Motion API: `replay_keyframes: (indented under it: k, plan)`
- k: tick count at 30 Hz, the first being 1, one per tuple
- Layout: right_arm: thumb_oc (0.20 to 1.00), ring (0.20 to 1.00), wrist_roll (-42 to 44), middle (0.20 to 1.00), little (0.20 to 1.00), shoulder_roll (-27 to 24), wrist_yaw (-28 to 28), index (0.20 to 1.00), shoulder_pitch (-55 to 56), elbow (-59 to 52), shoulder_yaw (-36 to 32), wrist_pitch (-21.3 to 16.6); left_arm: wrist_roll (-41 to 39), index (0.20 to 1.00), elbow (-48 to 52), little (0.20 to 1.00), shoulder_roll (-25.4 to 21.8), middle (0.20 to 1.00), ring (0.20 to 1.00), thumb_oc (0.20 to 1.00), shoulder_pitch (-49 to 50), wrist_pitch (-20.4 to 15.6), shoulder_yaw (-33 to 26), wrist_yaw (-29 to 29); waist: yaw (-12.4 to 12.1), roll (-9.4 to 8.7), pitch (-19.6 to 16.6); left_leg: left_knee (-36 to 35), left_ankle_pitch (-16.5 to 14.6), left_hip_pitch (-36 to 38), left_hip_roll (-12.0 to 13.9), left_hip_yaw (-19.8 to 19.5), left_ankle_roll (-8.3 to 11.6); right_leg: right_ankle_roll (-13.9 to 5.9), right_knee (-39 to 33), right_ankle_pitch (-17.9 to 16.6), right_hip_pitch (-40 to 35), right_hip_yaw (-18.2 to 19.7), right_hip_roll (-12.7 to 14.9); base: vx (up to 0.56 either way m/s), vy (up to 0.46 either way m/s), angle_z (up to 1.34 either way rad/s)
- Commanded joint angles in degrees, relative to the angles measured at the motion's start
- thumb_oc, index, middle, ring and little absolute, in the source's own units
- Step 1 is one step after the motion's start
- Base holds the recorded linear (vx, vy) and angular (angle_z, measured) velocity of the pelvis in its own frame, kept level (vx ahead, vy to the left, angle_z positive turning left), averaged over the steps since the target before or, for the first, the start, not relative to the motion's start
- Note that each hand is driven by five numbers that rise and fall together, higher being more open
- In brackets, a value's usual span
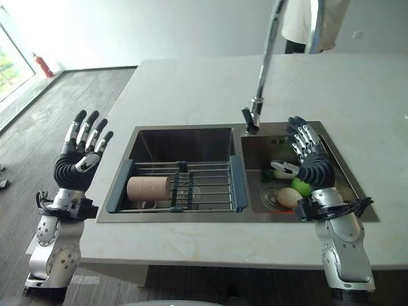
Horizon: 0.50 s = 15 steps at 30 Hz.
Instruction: Place the dishes in the dishwasher.
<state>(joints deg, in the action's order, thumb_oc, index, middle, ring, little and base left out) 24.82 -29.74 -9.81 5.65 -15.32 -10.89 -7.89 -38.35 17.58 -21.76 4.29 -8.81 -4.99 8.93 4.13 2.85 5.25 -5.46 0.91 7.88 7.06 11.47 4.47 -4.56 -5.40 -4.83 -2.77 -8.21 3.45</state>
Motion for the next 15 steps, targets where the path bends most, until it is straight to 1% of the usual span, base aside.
replay_keyframes:
  k: [1, 2, 3, 4, 5, 6, 7, 10, 11, 12, 13, 14, 15]
  plan:
    - [1.000, 1.000, 0.3, 1.000, 1.000, 1.1, -0.9, 1.000, -1.1, -4.3, -0.8, -1.9, 7.9, 1.000, 0.6, 1.000, -4.6, 1.000, 1.000, 1.000, -1.3, -1.4, -2.4, -0.9, -0.2, -2.64, -2.6, 0.5, -1.7, -1.1, 3.0, -0.8, 1.47, -3.40, 0.4, 4.3, -2.7, -1.5, 4.9, 0.01, 0.040, -0.01]
    - [1.000, 1.000, 0.4, 1.000, 1.000, 1.0, -0.8, 1.000, -1.4, -4.2, -0.6, -1.8, 10.9, 1.000, 0.5, 1.000, -5.1, 1.000, 1.000, 1.000, -1.6, -1.8, -2.5, -1.5, -0.2, -2.53, -2.6, 0.5, -1.8, -1.0, 2.9, -0.8, 1.44, -3.51, 0.4, 4.3, -2.7, -1.6, 5.0, 0.01, 0.038, 0.02]
    - [1.000, 1.000, 0.6, 1.000, 1.000, 0.8, -0.7, 1.000, -1.7, -4.3, -0.7, -1.5, 13.6, 1.000, 0.5, 1.000, -5.8, 1.000, 1.000, 1.000, -1.7, -1.3, -2.7, -1.8, -0.3, -2.41, -2.7, 0.5, -1.9, -1.0, 2.9, -0.9, 1.45, -3.60, 0.4, 4.3, -2.7, -1.7, 5.1, 0.00, 0.042, 0.04]
    - [1.000, 1.000, 0.8, 1.000, 1.000, 0.5, -0.3, 1.000, -2.4, -4.1, -0.3, -1.2, 21.5, 1.000, -0.8, 1.000, -7.5, 1.000, 1.000, 1.000, -2.1, 0.3, -2.5, -4.4, -0.3, -2.22, -2.7, 0.5, -1.9, -1.0, 2.9, -0.9, 1.41, -3.82, 0.4, 4.2, -2.7, -1.8, 5.3, -0.01, 0.031, 0.02]
    - [1.000, 1.000, 0.9, 1.000, 1.000, 0.4, -0.3, 1.000, -2.5, -4.1, -0.2, -1.2, 23.0, 1.000, -1.1, 1.000, -7.9, 1.000, 1.000, 1.000, -2.3, 0.0, -2.3, -5.3, -0.3, -2.23, -2.6, 0.5, -2.0, -0.9, 2.9, -0.9, 1.40, -3.87, 0.4, 4.2, -2.8, -1.9, 5.3, -0.01, 0.031, 0.00]
    - [1.000, 1.000, 1.0, 1.000, 1.000, -0.1, 0.0, 1.000, -2.8, -4.3, 0.0, -0.9, 29.3, 1.000, -1.8, 1.000, -9.8, 1.000, 1.000, 1.000, -2.3, 1.2, -2.4, -6.9, -0.3, -2.11, -2.7, 0.5, -2.0, -0.9, 2.8, -1.0, 1.48, -3.99, 0.4, 4.1, -2.7, -1.9, 5.4, 0.00, 0.000, 0.00]
    - [1.000, 1.000, 1.2, 1.000, 1.000, -0.4, 0.1, 1.000, -2.9, -4.5, 0.1, -0.6, 31.8, 1.000, -2.6, 1.000, -11.4, 1.000, 1.000, 1.000, -2.5, 2.2, -2.6, -7.4, -0.4, -1.99, -2.8, 0.5, -2.0, -0.9, 2.8, -0.9, 1.47, -4.13, 0.4, 4.1, -2.7, -1.9, 5.4, 0.00, 0.000, 0.00]
    - [1.000, 1.000, 1.4, 1.000, 1.000, -1.3, 0.4, 1.000, -3.8, -4.0, 0.7, -0.1, 39.9, 1.000, -5.0, 1.000, -15.9, 1.000, 1.000, 1.000, -4.0, 1.9, -2.7, -10.1, -0.2, -1.83, -2.9, 0.5, -2.0, -0.7, 2.8, -0.8, 1.46, -4.36, 0.4, 4.1, -2.8, -2.0, 5.5, 0.00, 0.000, 0.00]
    - [1.000, 1.000, 1.5, 1.000, 1.000, -1.8, 0.2, 1.000, -4.3, -3.8, 0.8, 0.4, 47.4, 1.000, -5.3, 1.000, -17.5, 1.000, 1.000, 1.000, -4.9, 3.0, -3.3, -14.1, 0.0, -1.77, -3.0, 0.5, -1.9, -0.7, 2.9, -0.5, 1.55, -4.38, 0.4, 4.1, -2.8, -2.1, 5.5, 0.00, 0.000, 0.00]
    - [1.000, 1.000, 1.4, 1.000, 1.000, -1.9, 0.3, 1.000, -4.6, -3.5, 1.0, 0.4, 50.5, 1.000, -6.4, 1.000, -18.4, 1.000, 1.000, 1.000, -5.7, 2.7, -3.0, -15.9, 0.2, -1.76, -3.1, 0.5, -2.0, -0.6, 2.9, -0.5, 1.52, -4.46, 0.4, 4.0, -2.8, -2.0, 5.5, -0.04, 0.016, 0.00]
    - [1.000, 1.000, 1.6, 1.000, 1.000, -2.1, 0.4, 1.000, -4.8, -3.3, 1.6, 0.3, 51.5, 1.000, -7.7, 1.000, -20.0, 1.000, 1.000, 1.000, -7.0, 3.2, -2.5, -15.9, 0.4, -1.71, -3.1, 0.5, -2.0, -0.6, 3.0, -0.4, 1.54, -4.58, 0.4, 4.0, -2.7, -2.0, 5.5, 0.00, 0.000, 0.00]
    - [1.000, 1.000, 1.8, 1.000, 1.000, -2.5, 0.3, 1.000, -5.0, -3.1, 1.8, 0.2, 51.5, 1.000, -8.4, 1.000, -20.8, 1.000, 1.000, 1.000, -8.0, 4.1, -1.9, -15.1, 0.7, -1.70, -3.3, 0.5, -2.0, -0.5, 3.0, -0.3, 1.56, -4.67, 0.4, 4.0, -2.7, -1.9, 5.6, -0.05, 0.004, 0.00]
    - [1.000, 1.000, 1.8, 1.000, 1.000, -2.6, -0.1, 1.000, -5.4, -2.5, 2.2, 0.0, 56.0, 1.000, -9.1, 1.000, -21.6, 1.000, 1.000, 1.000, -9.5, 5.6, -1.0, -15.8, 0.9, -1.65, -3.4, 0.5, -2.0, -0.6, 3.1, -0.2, 1.63, -4.70, 0.4, 4.0, -2.6, -1.9, 5.6, -0.05, 0.001, 0.00]
